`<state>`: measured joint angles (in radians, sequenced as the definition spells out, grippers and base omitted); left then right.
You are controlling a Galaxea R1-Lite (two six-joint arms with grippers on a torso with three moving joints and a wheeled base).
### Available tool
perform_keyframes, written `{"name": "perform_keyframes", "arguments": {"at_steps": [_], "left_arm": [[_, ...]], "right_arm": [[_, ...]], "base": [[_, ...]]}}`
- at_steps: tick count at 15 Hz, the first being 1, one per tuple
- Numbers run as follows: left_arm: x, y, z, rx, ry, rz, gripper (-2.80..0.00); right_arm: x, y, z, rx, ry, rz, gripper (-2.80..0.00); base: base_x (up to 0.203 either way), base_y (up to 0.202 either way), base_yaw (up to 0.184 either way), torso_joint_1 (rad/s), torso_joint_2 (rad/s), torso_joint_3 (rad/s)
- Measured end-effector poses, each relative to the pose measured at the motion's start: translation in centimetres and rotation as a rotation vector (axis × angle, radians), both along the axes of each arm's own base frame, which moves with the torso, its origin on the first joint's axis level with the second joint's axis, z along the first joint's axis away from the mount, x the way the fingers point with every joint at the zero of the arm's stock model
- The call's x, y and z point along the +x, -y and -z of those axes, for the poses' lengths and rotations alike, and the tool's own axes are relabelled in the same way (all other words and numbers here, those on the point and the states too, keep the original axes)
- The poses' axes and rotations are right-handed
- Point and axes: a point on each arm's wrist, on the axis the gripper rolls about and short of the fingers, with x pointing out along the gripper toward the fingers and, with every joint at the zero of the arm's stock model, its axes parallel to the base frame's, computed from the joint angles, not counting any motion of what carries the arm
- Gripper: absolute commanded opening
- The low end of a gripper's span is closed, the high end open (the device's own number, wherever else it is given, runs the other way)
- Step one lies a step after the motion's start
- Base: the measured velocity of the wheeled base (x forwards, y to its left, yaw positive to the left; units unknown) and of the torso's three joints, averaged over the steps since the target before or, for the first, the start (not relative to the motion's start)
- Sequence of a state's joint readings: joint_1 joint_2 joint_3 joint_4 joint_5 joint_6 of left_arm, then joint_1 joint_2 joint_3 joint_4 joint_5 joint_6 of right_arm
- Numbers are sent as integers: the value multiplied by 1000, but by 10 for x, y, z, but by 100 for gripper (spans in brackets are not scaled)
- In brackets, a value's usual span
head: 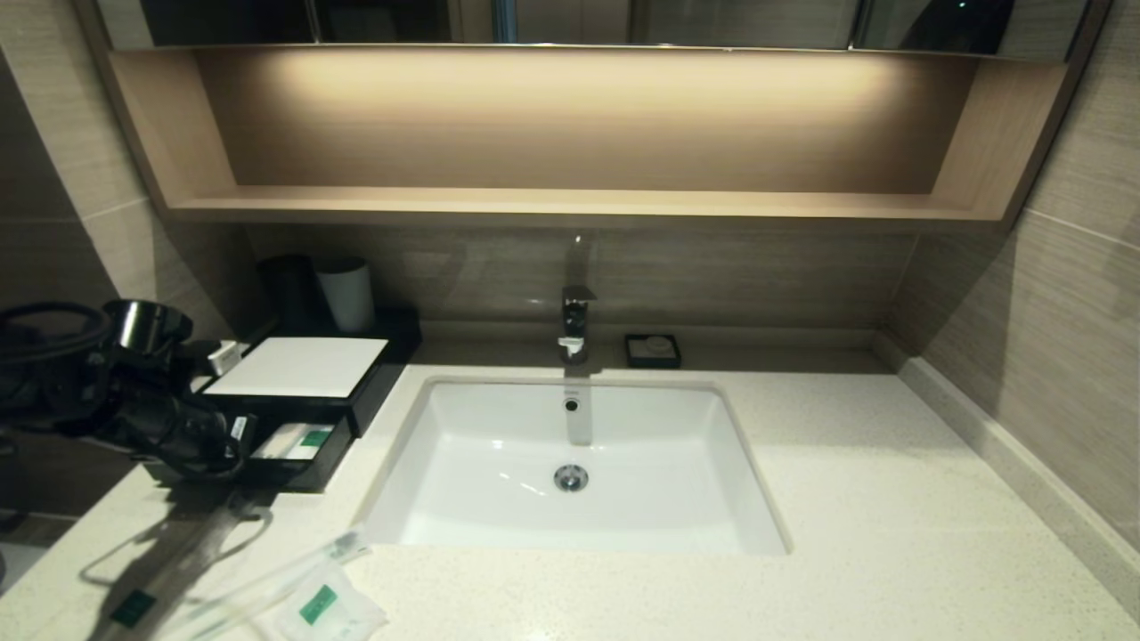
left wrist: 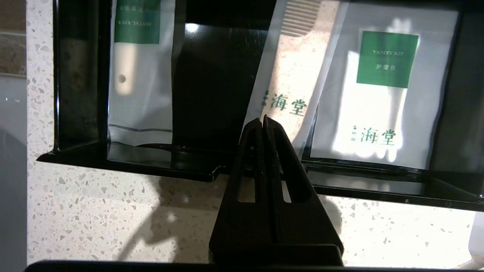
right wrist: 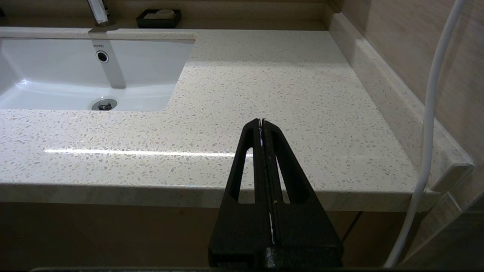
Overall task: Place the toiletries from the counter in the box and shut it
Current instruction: Open the drawer
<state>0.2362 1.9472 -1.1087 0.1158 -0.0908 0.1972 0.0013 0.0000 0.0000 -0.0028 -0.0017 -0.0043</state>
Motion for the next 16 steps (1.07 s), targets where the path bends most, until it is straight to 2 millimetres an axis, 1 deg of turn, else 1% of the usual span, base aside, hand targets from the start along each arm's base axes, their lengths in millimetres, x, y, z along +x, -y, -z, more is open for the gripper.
{"name": "perform_keyframes", "arguments": {"at_steps": [8,16], "left_arm": [[-5,1,-2,-8,-90,-5,-280],[-8,1,-1,3,-137,-6,-280]], "right_arm": [[0,0,0,0,0,0,-280],[0,0,0,0,0,0,-280]], "base": [[0,0,0,0,0,0],[0,0,0,0,0,0]]}}
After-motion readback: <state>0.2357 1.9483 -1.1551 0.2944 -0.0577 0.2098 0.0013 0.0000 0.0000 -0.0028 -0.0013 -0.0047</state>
